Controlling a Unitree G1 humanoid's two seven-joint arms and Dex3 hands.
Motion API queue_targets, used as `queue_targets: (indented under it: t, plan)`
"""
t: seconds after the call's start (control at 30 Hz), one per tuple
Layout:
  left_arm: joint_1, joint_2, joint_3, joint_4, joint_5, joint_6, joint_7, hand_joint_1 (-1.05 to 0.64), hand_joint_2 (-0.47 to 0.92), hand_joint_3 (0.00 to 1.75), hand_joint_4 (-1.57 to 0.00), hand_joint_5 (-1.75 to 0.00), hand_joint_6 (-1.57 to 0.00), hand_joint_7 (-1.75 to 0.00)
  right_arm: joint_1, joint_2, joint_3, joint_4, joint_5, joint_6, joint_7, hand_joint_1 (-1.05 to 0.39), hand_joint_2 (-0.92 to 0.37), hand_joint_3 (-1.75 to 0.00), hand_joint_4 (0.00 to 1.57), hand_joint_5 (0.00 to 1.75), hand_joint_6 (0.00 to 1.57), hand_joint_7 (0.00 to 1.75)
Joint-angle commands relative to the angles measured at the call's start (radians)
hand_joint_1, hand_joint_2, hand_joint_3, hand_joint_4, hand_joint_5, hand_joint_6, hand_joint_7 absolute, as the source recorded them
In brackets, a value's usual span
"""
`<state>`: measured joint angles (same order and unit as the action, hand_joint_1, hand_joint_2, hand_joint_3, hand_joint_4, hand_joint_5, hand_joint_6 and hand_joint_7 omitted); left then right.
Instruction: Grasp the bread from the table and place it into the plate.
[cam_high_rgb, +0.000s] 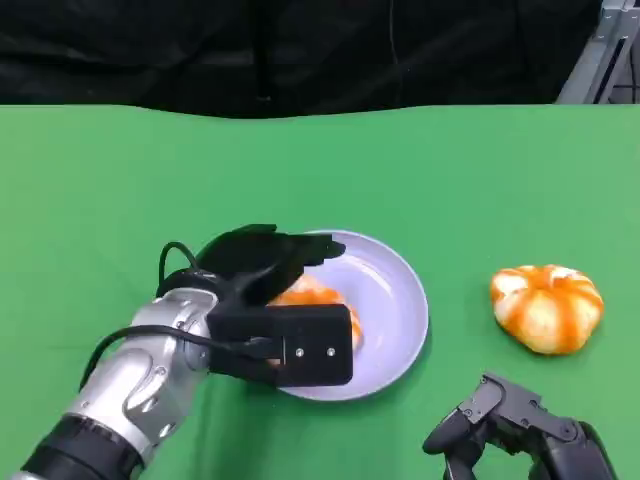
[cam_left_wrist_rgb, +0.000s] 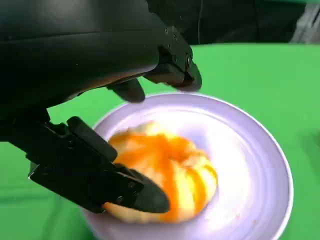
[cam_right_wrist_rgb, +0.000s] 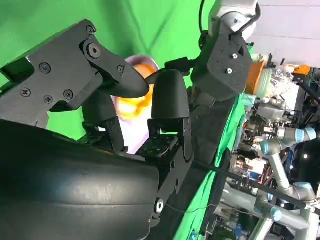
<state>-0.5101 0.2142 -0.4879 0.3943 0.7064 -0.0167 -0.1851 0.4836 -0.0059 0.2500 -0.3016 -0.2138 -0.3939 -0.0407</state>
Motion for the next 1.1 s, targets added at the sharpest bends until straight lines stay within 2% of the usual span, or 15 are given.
queue_targets:
  t: [0.03,0.2,0.33,0.53,0.7,0.77,0.87,0.9,0.97,1.0,1.03,1.07,1.1]
  plan:
    - [-0.017,0.032,-0.016,-0.016,0.008,-0.001,-0.046,-0.76,0.92,0.30,0.00,-0.56,-0.24,-0.01,-0.001,-0.007,-0.008,-0.001,0.009,-0.006,-0.002,-0.09,-0.45,-1.23,0.70,1.66,0.68,1.37]
    - [-0.018,0.037,-0.023,-0.017,0.014,0.000,-0.054,-0.77,0.92,0.30,0.00,-0.57,-0.26,-0.02,-0.001,-0.008,-0.008,0.000,0.012,-0.009,-0.002,-0.08,-0.45,-1.23,0.70,1.66,0.68,1.37]
    - [0.005,0.071,0.013,-0.062,-0.014,-0.037,-0.033,-0.75,0.92,0.31,0.00,-0.60,-0.26,-0.02,-0.006,-0.007,-0.010,0.003,0.004,-0.007,-0.005,-0.06,-0.44,-1.24,0.71,1.65,0.68,1.38]
    - [0.067,0.070,0.105,-0.126,-0.118,-0.077,0.007,-0.65,0.92,0.30,-0.02,-0.78,-0.33,-0.05,-0.010,-0.009,-0.014,0.007,0.006,-0.011,-0.006,-0.07,-0.43,-1.26,0.72,1.65,0.68,1.37]
    - [0.170,0.047,0.228,-0.209,-0.277,-0.145,0.050,-0.59,0.92,0.30,-0.12,-0.87,-0.41,-0.09,-0.014,-0.010,-0.012,0.006,0.014,-0.004,0.001,-0.07,-0.42,-1.27,0.72,1.64,0.68,1.37]
    - [0.255,0.029,0.302,-0.248,-0.387,-0.237,0.084,-0.39,0.92,0.25,-0.27,-0.99,-0.49,-0.13,-0.022,-0.009,-0.010,0.003,0.019,0.006,0.007,-0.08,-0.40,-1.30,0.72,1.64,0.69,1.38]
    - [0.325,0.013,0.349,-0.271,-0.467,-0.316,0.099,-0.28,0.92,0.23,-0.34,-1.09,-0.55,-0.17,-0.030,-0.010,-0.014,-0.004,0.015,0.014,0.008,-0.11,-0.40,-1.29,0.72,1.63,0.70,1.38]
    - [0.345,0.007,0.361,-0.278,-0.488,-0.336,0.102,-0.26,0.91,0.23,-0.39,-1.13,-0.61,-0.21,-0.032,-0.011,-0.017,-0.007,0.012,0.016,0.006,-0.11,-0.41,-1.27,0.73,1.62,0.71,1.37]
    - [0.386,-0.007,0.380,-0.295,-0.523,-0.371,0.106,-0.23,0.89,0.25,-0.44,-1.15,-0.60,-0.35,-0.034,-0.010,-0.022,-0.017,0.001,0.026,0.001,-0.12,-0.42,-1.25,0.74,1.61,0.71,1.37]
    - [0.402,-0.013,0.385,-0.302,-0.534,-0.383,0.107,-0.20,0.80,0.42,-0.50,-1.20,-0.55,-0.56,-0.034,-0.010,-0.023,-0.021,-0.004,0.032,-0.001,-0.11,-0.40,-1.26,0.76,1.60,0.73,1.35]
    - [0.413,-0.018,0.389,-0.307,-0.542,-0.392,0.107,-0.19,0.72,0.59,-0.52,-1.22,-0.51,-0.67,-0.034,-0.009,-0.025,-0.025,-0.008,0.037,-0.003,-0.11,-0.39,-1.27,0.77,1.59,0.73,1.34]
    - [0.419,-0.022,0.393,-0.310,-0.545,-0.397,0.106,-0.18,0.66,0.71,-0.53,-1.23,-0.48,-0.74,-0.034,-0.009,-0.025,-0.027,-0.011,0.040,-0.003,-0.11,-0.38,-1.28,0.78,1.59,0.74,1.34]
    - [0.457,-0.033,0.399,-0.333,-0.565,-0.419,0.108,-0.18,0.63,0.75,-0.54,-1.23,-0.48,-0.77,-0.030,-0.008,-0.025,-0.042,-0.014,0.057,-0.001,-0.11,-0.38,-1.28,0.78,1.59,0.74,1.34]
